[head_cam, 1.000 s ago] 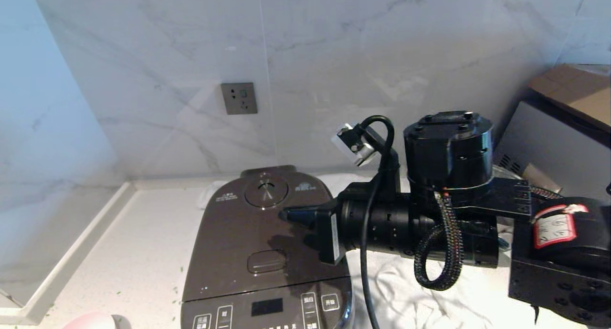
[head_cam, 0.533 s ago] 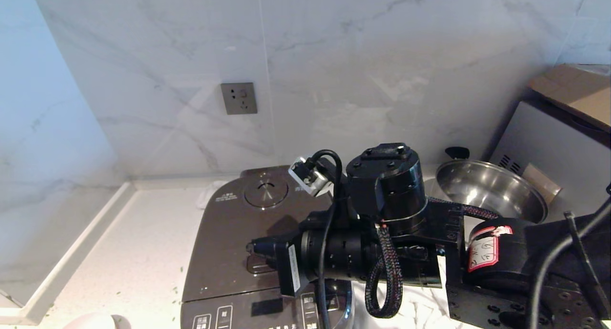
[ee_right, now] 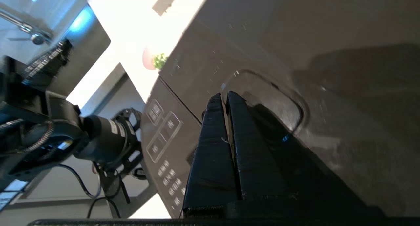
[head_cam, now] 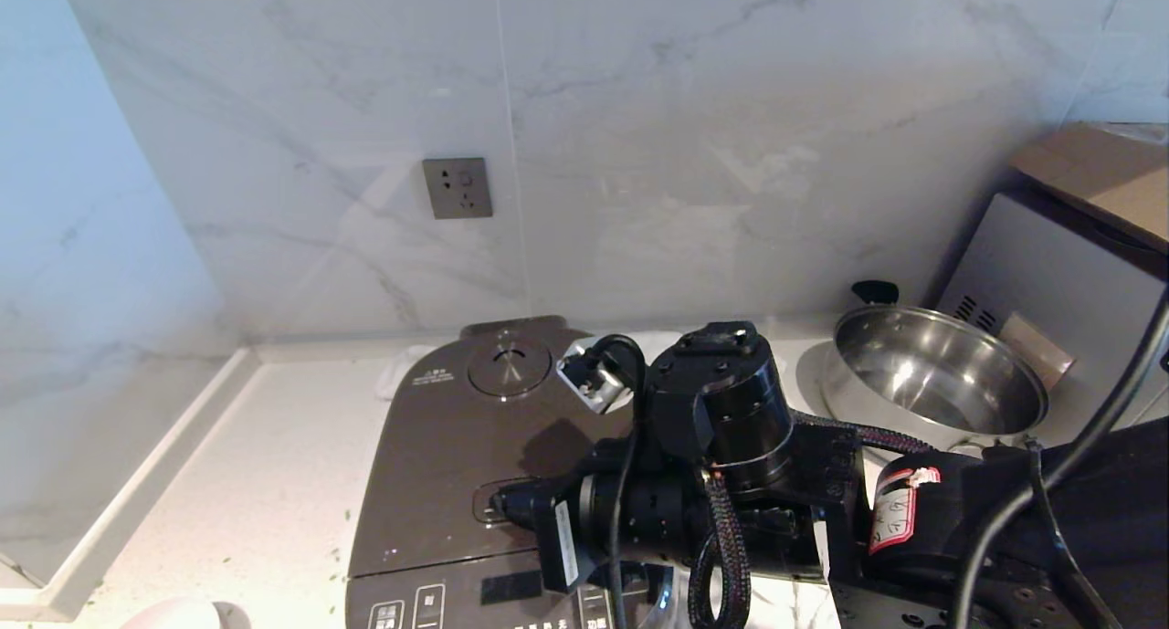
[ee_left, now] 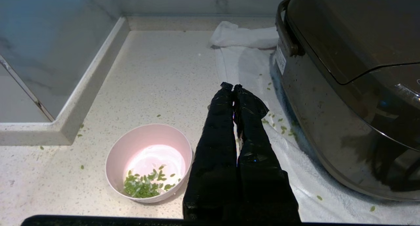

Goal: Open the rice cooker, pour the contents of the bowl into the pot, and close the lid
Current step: Open the rice cooker

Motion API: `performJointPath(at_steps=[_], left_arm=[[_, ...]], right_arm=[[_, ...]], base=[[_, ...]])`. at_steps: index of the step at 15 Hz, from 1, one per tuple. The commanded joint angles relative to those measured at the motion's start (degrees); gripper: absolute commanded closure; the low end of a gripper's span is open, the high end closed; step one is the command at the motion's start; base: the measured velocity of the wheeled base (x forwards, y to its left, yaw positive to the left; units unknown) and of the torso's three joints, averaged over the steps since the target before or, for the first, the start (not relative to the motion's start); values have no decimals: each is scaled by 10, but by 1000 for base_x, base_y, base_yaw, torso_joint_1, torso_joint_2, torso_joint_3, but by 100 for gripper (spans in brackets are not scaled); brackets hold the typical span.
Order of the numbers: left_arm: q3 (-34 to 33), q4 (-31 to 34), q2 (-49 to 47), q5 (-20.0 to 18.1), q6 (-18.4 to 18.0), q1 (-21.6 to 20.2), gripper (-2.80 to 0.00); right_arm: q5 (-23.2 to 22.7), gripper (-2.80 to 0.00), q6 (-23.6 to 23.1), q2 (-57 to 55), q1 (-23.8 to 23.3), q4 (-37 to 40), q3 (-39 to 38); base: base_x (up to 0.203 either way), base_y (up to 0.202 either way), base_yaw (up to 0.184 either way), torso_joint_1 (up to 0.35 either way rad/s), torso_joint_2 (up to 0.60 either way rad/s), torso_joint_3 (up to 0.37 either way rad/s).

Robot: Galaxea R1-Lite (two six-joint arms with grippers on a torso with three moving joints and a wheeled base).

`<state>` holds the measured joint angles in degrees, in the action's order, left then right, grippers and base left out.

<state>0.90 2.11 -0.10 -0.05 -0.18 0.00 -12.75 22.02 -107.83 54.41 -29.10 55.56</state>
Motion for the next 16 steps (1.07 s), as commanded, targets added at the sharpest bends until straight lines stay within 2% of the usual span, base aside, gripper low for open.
performJointPath(at_steps=[1, 16], left_arm=[[0, 0, -1, 0, 0, 0, 0], [0, 0, -1, 0, 0, 0, 0]], right_arm=[[1, 0, 1, 2, -3, -3, -12], [-1, 0, -1, -4, -38, -5, -22]], base=[[0, 0, 0, 0, 0, 0], [0, 0, 0, 0, 0, 0]])
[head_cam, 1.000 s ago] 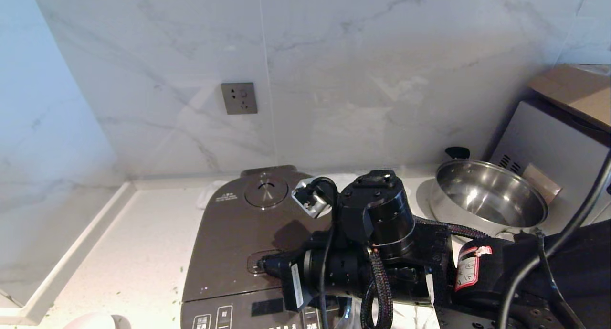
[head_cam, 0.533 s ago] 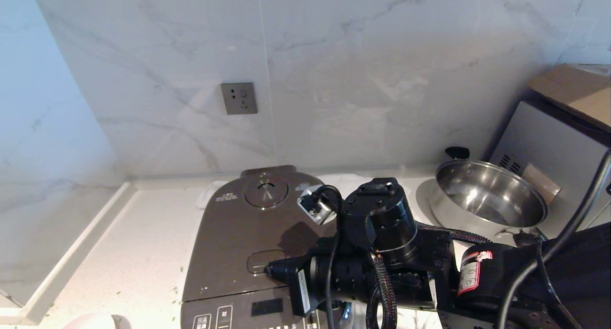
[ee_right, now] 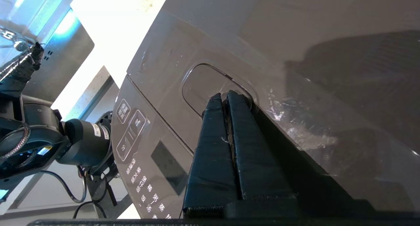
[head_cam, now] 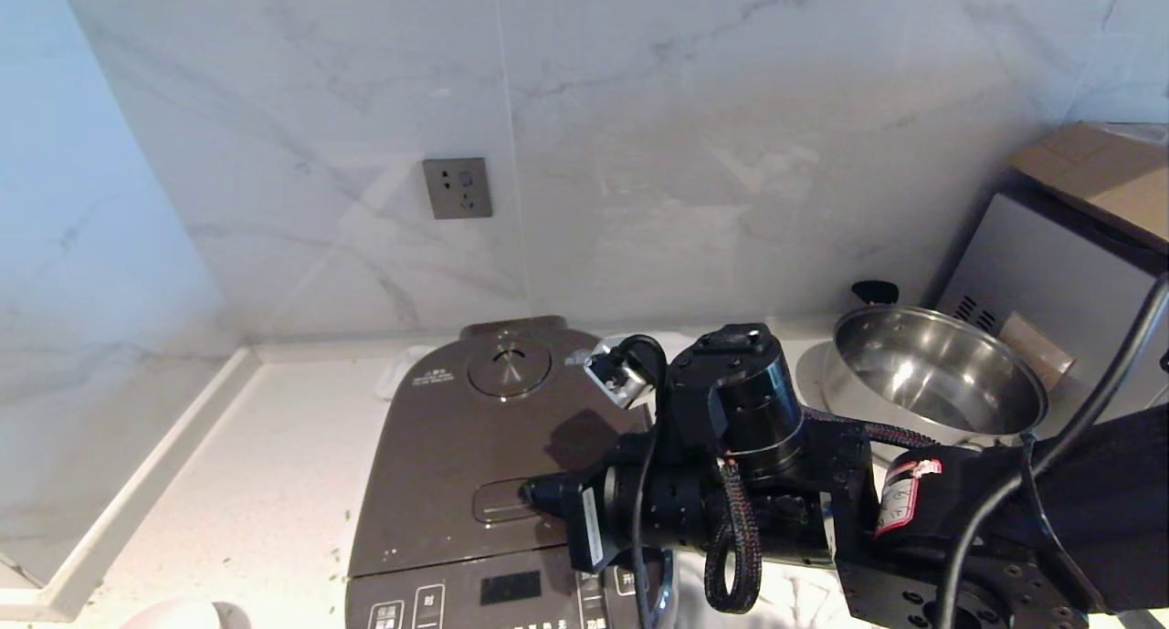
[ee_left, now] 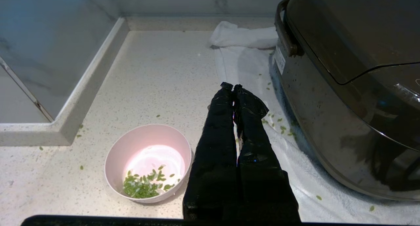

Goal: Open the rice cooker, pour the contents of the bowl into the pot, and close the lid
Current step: Open the rice cooker

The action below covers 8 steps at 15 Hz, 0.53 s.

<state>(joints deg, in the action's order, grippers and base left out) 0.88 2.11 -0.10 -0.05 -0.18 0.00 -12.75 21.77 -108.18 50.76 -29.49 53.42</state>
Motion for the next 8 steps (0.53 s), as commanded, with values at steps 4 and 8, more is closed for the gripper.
performJointPath(at_steps=[4, 8], left_arm=[[0, 0, -1, 0, 0, 0, 0], [0, 0, -1, 0, 0, 0, 0]], right_arm=[[-4, 0, 1, -4, 0, -2, -2], [-4, 0, 2, -12, 0, -4, -6]], base=[[0, 0, 0, 0, 0, 0], [0, 0, 0, 0, 0, 0]])
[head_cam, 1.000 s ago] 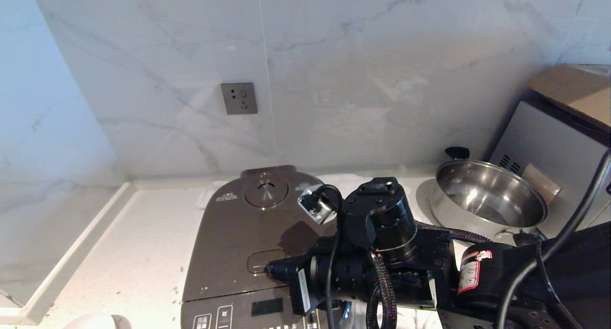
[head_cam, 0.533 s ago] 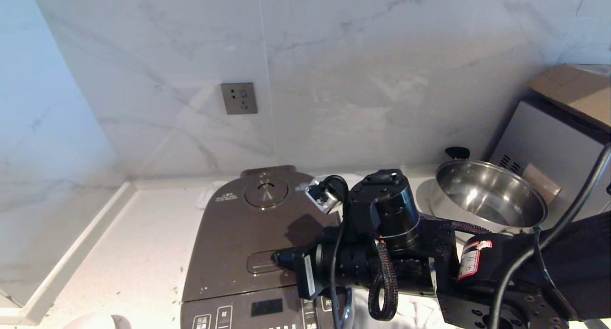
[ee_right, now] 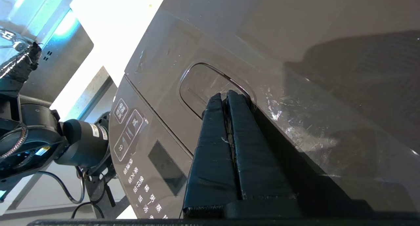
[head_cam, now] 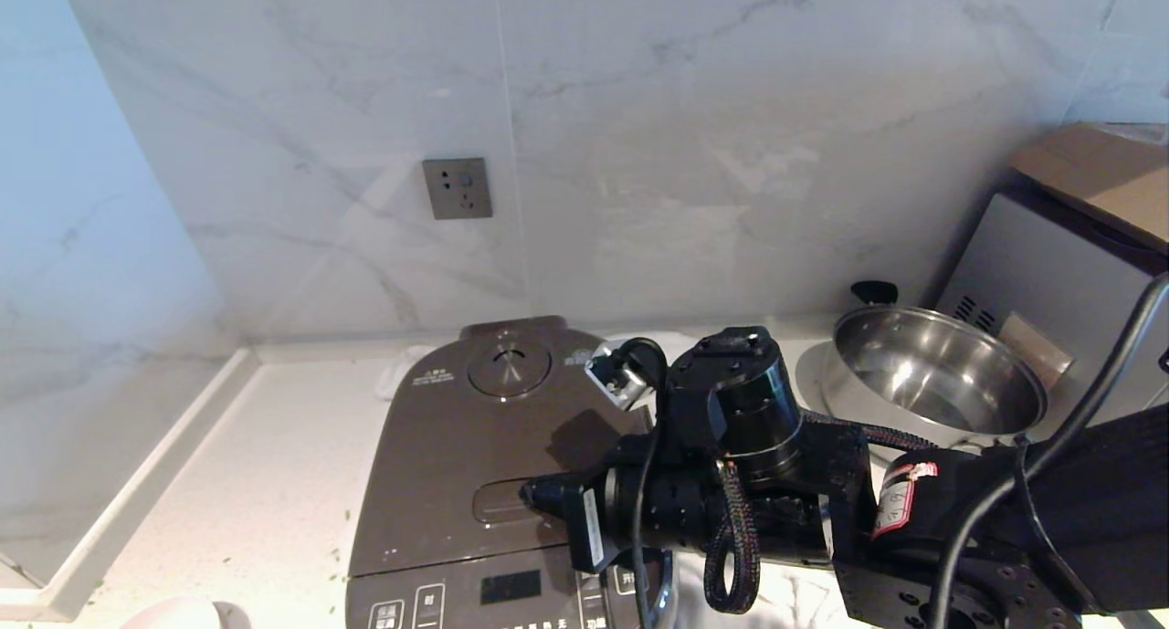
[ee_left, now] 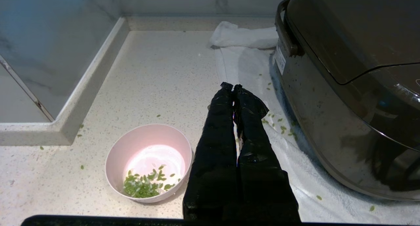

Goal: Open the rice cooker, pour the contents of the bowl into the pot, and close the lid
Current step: Open the rice cooker

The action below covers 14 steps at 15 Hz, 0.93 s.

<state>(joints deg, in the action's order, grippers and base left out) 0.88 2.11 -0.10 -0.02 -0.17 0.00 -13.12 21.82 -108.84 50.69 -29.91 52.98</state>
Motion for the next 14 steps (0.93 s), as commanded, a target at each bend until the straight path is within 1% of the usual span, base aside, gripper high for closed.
performJointPath(at_steps=[1, 8, 14], left_arm=[[0, 0, -1, 0, 0, 0, 0], [0, 0, -1, 0, 0, 0, 0], [0, 0, 0, 0, 0, 0, 0]], right_arm=[[-2, 0, 2, -6, 0, 0, -1], [-1, 0, 1, -6, 0, 0, -9], [5, 0, 1, 25, 0, 0, 17]], base=[[0, 0, 0, 0, 0, 0], [0, 0, 0, 0, 0, 0], [0, 0, 0, 0, 0, 0]])
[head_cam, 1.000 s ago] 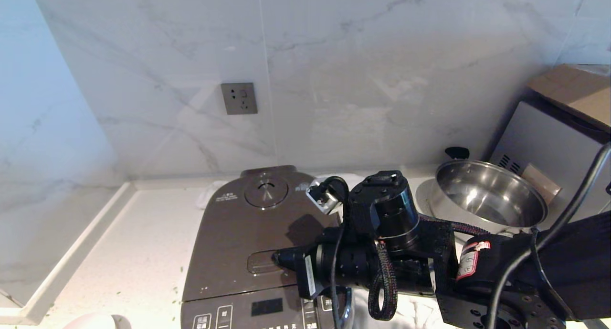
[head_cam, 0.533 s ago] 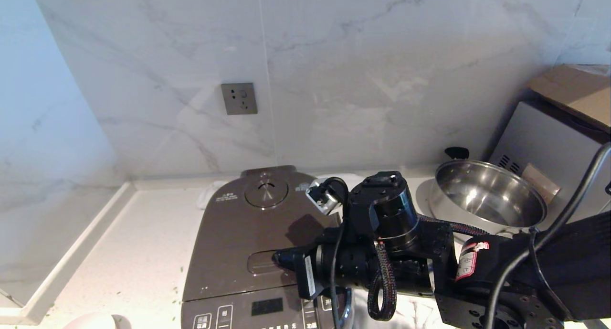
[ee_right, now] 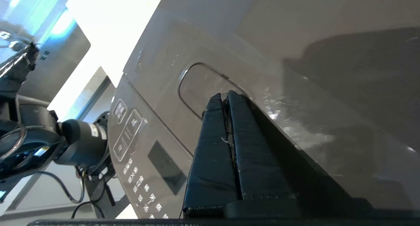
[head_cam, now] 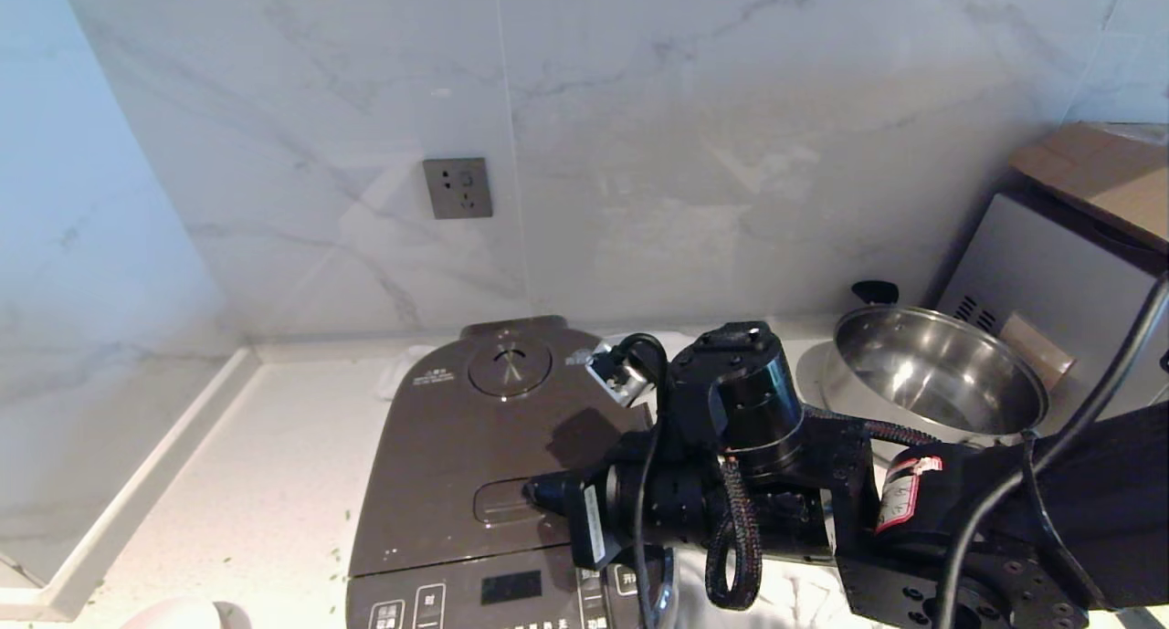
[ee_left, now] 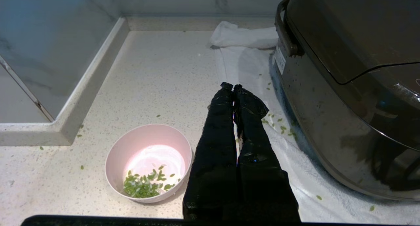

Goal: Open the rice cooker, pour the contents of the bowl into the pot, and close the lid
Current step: Open the rice cooker

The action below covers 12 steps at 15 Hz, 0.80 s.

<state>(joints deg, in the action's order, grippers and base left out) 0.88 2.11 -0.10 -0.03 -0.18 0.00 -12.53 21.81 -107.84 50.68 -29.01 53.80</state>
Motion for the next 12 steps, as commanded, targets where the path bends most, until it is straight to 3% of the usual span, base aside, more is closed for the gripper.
performJointPath(at_steps=[1, 12], left_arm=[[0, 0, -1, 0, 0, 0, 0], [0, 0, -1, 0, 3, 0, 0]], right_arm=[[-1, 0, 2, 20, 0, -9, 13], [-5, 0, 4, 1, 2, -9, 17]], base=[[0, 0, 0, 0, 0, 0], [0, 0, 0, 0, 0, 0]])
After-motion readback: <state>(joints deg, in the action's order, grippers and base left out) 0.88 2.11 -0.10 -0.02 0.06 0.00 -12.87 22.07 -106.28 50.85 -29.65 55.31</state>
